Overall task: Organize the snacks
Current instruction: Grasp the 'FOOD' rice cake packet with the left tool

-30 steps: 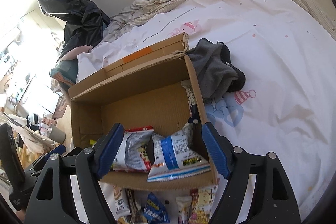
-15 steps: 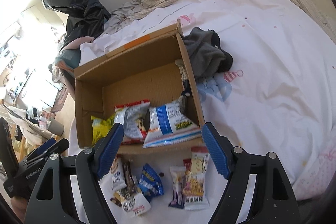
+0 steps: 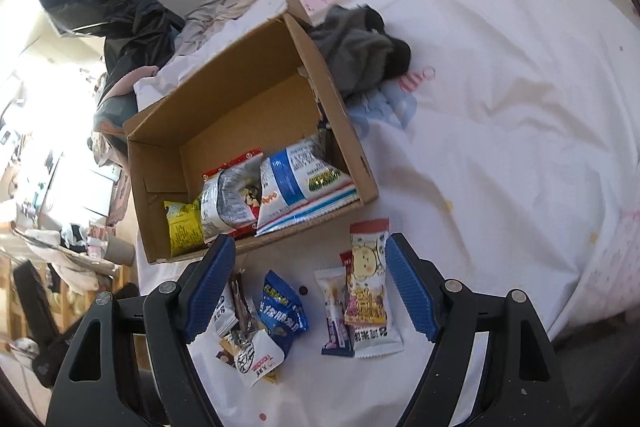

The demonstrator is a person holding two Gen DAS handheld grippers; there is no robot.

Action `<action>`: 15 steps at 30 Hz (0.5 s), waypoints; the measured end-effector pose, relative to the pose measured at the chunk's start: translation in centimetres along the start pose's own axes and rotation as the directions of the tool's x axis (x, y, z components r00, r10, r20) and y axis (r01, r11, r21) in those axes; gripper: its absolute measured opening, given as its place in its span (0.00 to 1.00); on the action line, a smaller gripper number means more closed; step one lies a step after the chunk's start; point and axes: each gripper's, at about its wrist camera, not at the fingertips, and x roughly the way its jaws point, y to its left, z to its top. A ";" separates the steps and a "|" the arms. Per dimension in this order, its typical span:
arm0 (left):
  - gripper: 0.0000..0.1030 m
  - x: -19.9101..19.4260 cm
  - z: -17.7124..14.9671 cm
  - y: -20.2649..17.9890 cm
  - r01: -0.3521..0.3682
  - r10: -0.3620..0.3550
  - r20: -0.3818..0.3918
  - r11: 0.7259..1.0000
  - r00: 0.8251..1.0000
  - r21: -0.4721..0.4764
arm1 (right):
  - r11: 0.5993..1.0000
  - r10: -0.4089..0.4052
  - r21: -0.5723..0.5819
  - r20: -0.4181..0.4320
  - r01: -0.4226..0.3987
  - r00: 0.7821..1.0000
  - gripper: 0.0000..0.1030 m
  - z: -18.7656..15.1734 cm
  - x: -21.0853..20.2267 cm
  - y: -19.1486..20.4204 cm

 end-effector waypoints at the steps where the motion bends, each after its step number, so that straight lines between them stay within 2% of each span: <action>1: 0.84 0.4 -0.2 -0.1 0.010 -0.010 -0.016 1.000 1.000 -0.024 | 1.000 -0.002 0.003 -0.003 0.002 1.000 0.77 0.0 0.1 -0.1; 3: 0.74 1.5 -0.7 -0.5 0.037 -0.042 -0.059 0.996 0.997 -0.078 | 1.000 -0.012 0.001 -0.008 0.012 1.000 0.77 0.0 0.2 -0.3; 7: 0.62 4.3 -1.9 -1.4 0.053 -0.078 -0.132 0.982 0.988 -0.182 | 0.999 0.009 0.041 -0.009 -0.009 1.000 0.77 0.3 0.1 -1.0; 12: 0.44 7.8 -3.1 -2.3 0.029 -0.083 -0.201 0.966 0.976 -0.256 | 0.996 0.034 0.085 -0.020 -0.033 0.999 0.77 0.4 0.1 -1.9; 15: 0.44 8.5 -3.2 -3.0 0.019 -0.073 -0.207 0.967 0.976 -0.255 | 0.995 0.012 0.104 -0.019 -0.010 1.000 0.77 0.3 0.1 -2.4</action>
